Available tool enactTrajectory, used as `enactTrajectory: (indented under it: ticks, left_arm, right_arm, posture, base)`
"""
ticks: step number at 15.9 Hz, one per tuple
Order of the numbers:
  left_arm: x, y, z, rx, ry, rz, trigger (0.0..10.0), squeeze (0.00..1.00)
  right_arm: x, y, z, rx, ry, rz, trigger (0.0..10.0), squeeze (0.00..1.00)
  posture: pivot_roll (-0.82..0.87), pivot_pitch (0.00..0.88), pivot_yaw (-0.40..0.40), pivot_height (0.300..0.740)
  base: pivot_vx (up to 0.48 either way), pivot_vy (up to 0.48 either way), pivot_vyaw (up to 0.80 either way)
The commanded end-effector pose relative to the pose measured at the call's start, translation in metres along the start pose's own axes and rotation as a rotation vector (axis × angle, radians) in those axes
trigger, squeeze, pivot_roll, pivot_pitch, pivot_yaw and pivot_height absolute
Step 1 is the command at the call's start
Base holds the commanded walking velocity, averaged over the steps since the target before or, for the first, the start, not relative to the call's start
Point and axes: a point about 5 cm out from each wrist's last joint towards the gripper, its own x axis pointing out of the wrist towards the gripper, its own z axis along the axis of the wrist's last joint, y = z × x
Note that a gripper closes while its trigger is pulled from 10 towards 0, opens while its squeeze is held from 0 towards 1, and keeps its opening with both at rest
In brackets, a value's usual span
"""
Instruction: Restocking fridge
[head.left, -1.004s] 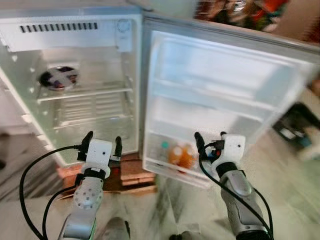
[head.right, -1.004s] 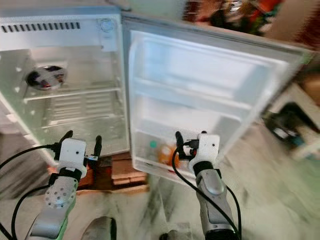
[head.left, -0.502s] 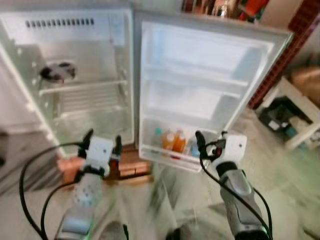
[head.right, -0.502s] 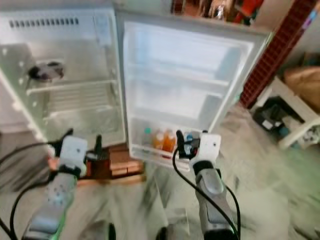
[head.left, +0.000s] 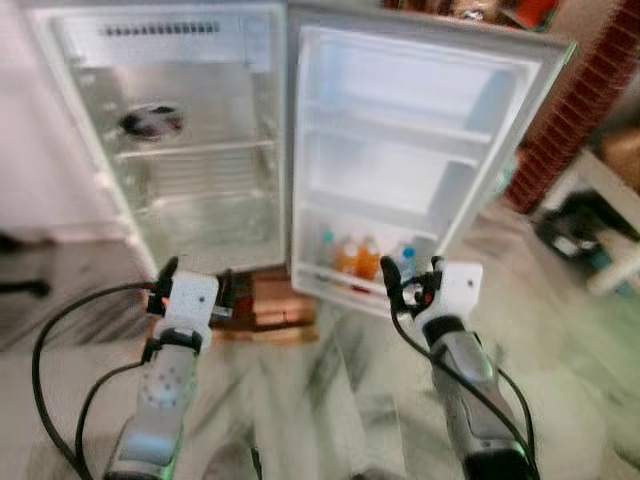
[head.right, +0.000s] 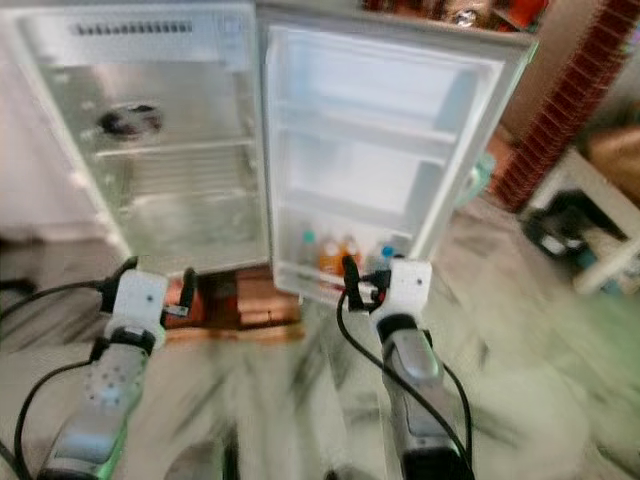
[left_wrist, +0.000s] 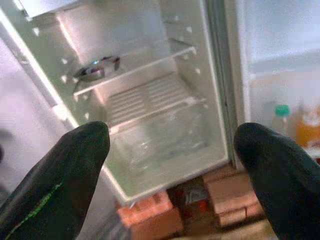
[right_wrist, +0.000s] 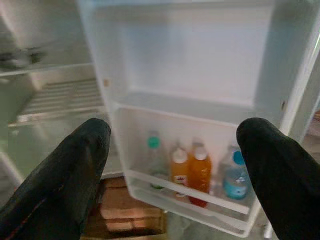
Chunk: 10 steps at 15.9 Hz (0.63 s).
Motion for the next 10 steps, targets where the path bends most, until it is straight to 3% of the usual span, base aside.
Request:
enactTrajectory:
  ticks: [1, 3, 4, 10]
  left_arm:
    - [0.002, -0.003, 0.009, -0.003, -0.043, -0.011, 10.0, 0.00]
    - [0.003, -0.001, 0.008, 0.010, -0.037, -0.014, 10.0, 0.00]
    - [0.004, 0.001, 0.004, 0.006, -0.014, -0.009, 10.0, 0.00]
    - [0.006, 0.000, 0.005, -0.004, -0.015, -0.011, 10.0, 0.00]
  right_arm:
    - [-0.002, -0.006, -0.005, 0.011, 0.034, -0.006, 10.0, 0.00]
    - [-0.001, -0.007, 0.001, -0.002, -0.009, 0.003, 10.0, 0.00]
    - [0.001, -0.006, 0.003, -0.002, -0.014, 0.003, 10.0, 0.00]
    - [0.003, -0.012, 0.006, 0.016, -0.025, -0.008, 10.0, 0.00]
  posture:
    - [0.13, 0.043, -0.046, 0.740]
    - [0.13, 0.042, -0.049, 0.740]
    - [0.12, 0.043, -0.048, 0.740]
    - [0.12, 0.050, -0.049, 0.740]
  base:
    - [0.000, 0.000, 0.00]
    - [0.000, 0.000, 0.27]
    - [0.000, -0.405, 0.59]
    - [0.000, -0.448, 0.00]
